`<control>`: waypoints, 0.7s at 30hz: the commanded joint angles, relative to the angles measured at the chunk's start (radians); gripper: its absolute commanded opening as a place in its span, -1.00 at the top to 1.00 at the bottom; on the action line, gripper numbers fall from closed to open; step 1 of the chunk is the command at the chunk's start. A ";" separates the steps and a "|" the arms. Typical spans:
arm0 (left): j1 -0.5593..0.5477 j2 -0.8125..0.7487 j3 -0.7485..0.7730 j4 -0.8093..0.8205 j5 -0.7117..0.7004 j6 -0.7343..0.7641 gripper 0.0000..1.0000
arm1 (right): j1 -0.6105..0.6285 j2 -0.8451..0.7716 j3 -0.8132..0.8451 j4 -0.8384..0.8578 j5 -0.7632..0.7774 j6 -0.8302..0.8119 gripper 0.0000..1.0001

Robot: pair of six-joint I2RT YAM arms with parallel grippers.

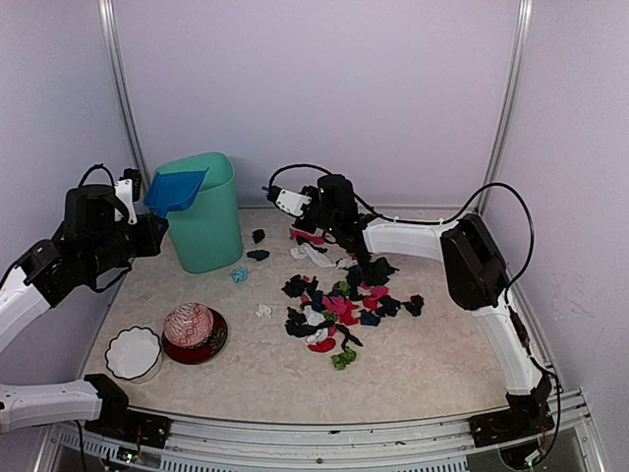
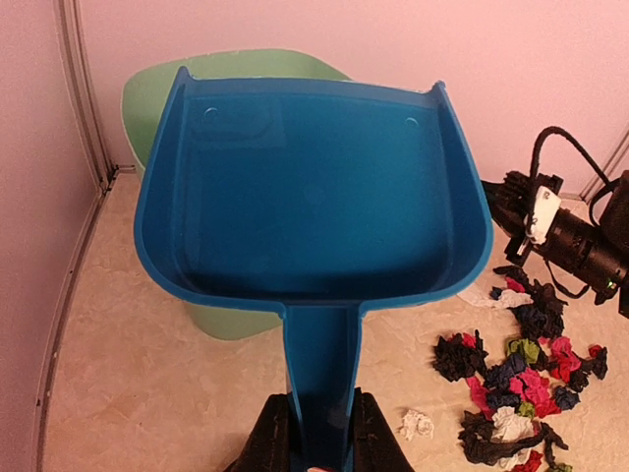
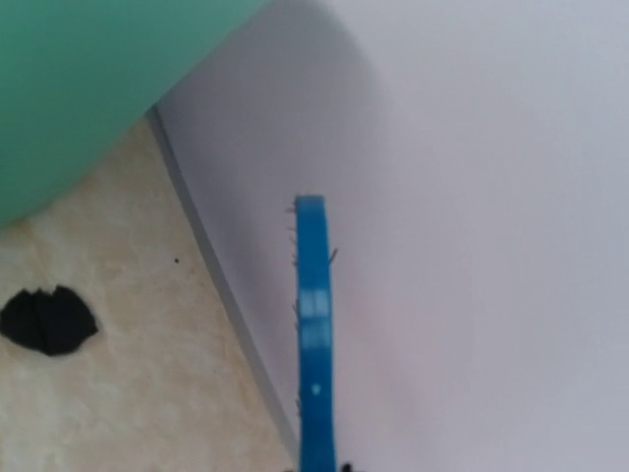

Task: Sweep away the paper scraps from the table
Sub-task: Sweep the paper scraps at the center of the board.

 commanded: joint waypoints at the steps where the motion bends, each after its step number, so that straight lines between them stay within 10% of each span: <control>1: 0.008 -0.003 -0.006 0.021 -0.010 0.010 1.00 | -0.002 0.092 0.112 -0.017 -0.061 -0.241 1.00; 21: 0.015 0.002 -0.008 0.021 0.000 0.011 1.00 | 0.034 0.338 0.353 -0.256 -0.200 -0.556 1.00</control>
